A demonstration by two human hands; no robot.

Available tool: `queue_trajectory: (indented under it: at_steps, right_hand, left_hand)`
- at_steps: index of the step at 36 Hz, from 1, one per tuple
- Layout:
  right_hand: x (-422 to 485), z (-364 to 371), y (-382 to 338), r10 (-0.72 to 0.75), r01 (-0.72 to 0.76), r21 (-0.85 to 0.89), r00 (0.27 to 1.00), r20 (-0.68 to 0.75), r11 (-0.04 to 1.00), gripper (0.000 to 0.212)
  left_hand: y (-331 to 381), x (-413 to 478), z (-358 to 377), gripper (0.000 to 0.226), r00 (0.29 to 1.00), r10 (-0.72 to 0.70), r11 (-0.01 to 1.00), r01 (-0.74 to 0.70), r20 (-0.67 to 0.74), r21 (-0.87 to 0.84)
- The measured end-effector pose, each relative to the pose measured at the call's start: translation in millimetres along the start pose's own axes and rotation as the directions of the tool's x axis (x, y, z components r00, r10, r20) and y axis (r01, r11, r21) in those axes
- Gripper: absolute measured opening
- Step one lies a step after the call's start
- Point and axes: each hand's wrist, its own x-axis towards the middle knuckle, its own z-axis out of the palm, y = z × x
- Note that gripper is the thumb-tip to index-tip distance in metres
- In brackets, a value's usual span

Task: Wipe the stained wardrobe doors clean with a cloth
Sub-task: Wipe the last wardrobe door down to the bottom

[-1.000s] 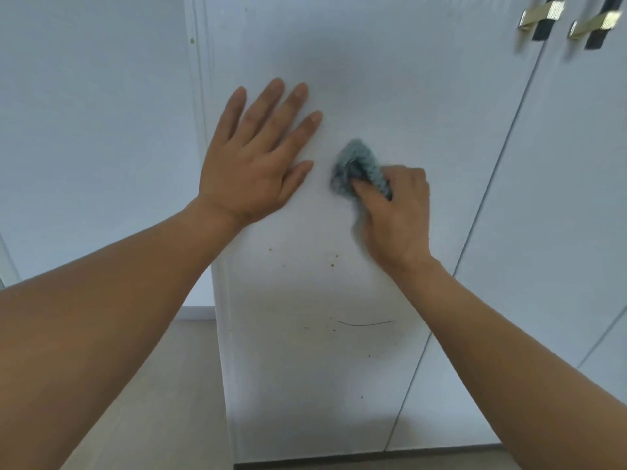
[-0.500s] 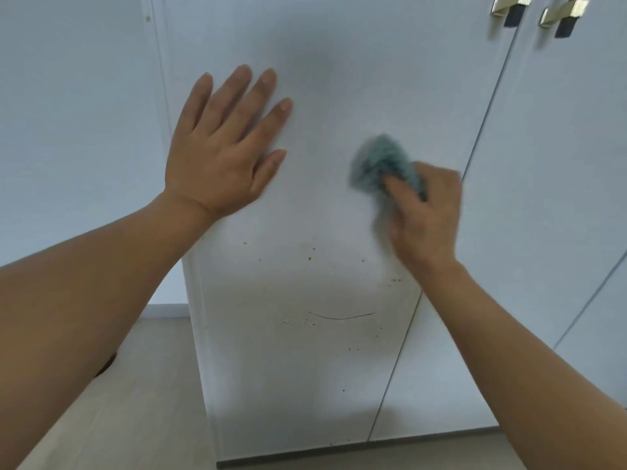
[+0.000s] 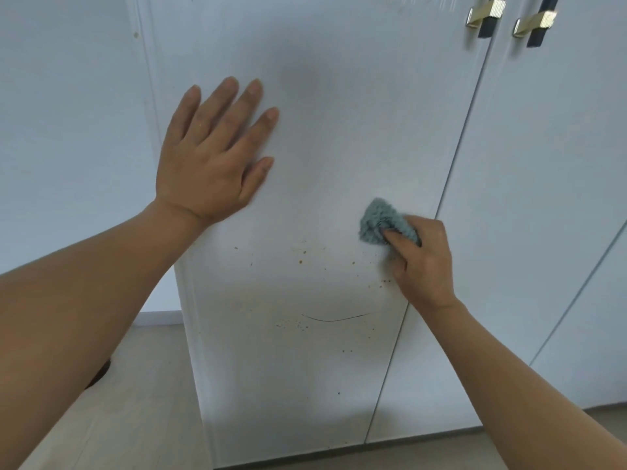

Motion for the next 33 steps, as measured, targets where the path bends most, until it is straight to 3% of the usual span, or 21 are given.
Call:
queue_trajectory:
  at_steps: [3,4,6,8,10,12,14,21,24,26,27,29,30,31,33]
  right_hand:
    - [-5.1,-2.9,-0.2,0.292,-0.292,0.020,0.948,-0.123,0.956,0.032]
    - [-7.9,-2.9,-2.5,0.288,-0.289,0.008,0.952,-0.108,0.957,0.030]
    - [-16.8,-3.1,-6.8,0.149,-0.150,0.001,0.988,0.035,0.989,0.021]
    - [-23.0,-3.6,-6.2,0.059,-0.061,0.015,0.994,0.094,0.998,0.025]
    - [-24.3,-4.8,-2.0,0.229,-0.230,0.054,0.973,0.014,0.972,0.032]
    - [-20.3,-5.7,2.1,0.499,-0.486,0.126,0.860,-0.110,0.865,0.035]
    - [-14.5,-5.3,3.6,0.611,-0.584,0.186,0.774,-0.167,0.790,0.038]
    - [-31.5,18.0,-16.4,0.615,-0.595,0.157,0.769,-0.173,0.788,0.040]
    - [-47.9,27.1,-31.5,0.371,-0.362,0.088,0.918,-0.139,0.928,0.038]
    - [-55.1,27.9,-30.0,0.298,-0.291,0.071,0.946,-0.126,0.954,0.038]
    - [-55.1,28.9,-27.1,0.374,-0.364,0.092,0.916,-0.143,0.927,0.040]
    - [-50.4,32.4,-26.2,0.595,-0.573,0.162,0.782,-0.187,0.804,0.043]
    - [-48.1,34.2,-30.5,0.630,-0.610,0.160,0.749,-0.205,0.776,0.043]
    - [-47.0,35.5,-36.6,0.584,-0.571,0.125,0.784,-0.209,0.811,0.044]
    - [-50.8,34.8,-42.9,0.360,-0.354,0.069,0.921,-0.149,0.933,0.039]
  left_hand:
    - [1.7,-0.7,-0.8,0.056,1.000,-0.004,1.000,0.004,-0.002,0.003]
    - [1.7,-0.7,-0.6,0.056,1.000,0.000,1.000,0.000,-0.003,0.006]
    - [1.5,-0.2,0.0,0.056,1.000,0.004,1.000,-0.004,-0.003,0.003]
    - [0.7,-0.4,-0.1,0.056,1.000,0.001,1.000,-0.001,-0.005,0.005]
    - [1.4,-0.4,0.2,0.056,1.000,-0.002,1.000,0.002,-0.006,0.001]
    - [1.9,0.6,-0.4,0.055,1.000,0.000,1.000,0.000,0.000,-0.001]
    - [-0.7,0.7,-2.2,0.054,1.000,-0.002,1.000,0.002,0.012,-0.030]
    - [-23.2,-19.3,-9.6,0.052,0.995,0.081,0.990,-0.073,0.056,-0.123]
    - [-21.8,-19.3,-7.8,0.054,0.993,0.104,0.991,-0.099,0.053,-0.092]
    - [-19.5,-20.3,-7.6,0.055,0.993,0.105,0.992,-0.101,0.049,-0.075]
    - [-18.8,-21.2,-8.0,0.054,0.994,0.101,0.993,-0.097,0.047,-0.069]
    - [-18.1,-22.1,-8.9,0.053,0.995,0.095,0.994,-0.092,0.043,-0.063]
    - [-17.3,-22.0,-9.3,0.053,0.995,0.094,0.994,-0.091,0.043,-0.063]
    - [-16.6,-21.5,-9.7,0.053,0.995,0.094,0.994,-0.092,0.044,-0.063]
    - [-15.8,-21.4,-10.0,0.052,0.994,0.095,0.994,-0.092,0.049,-0.064]
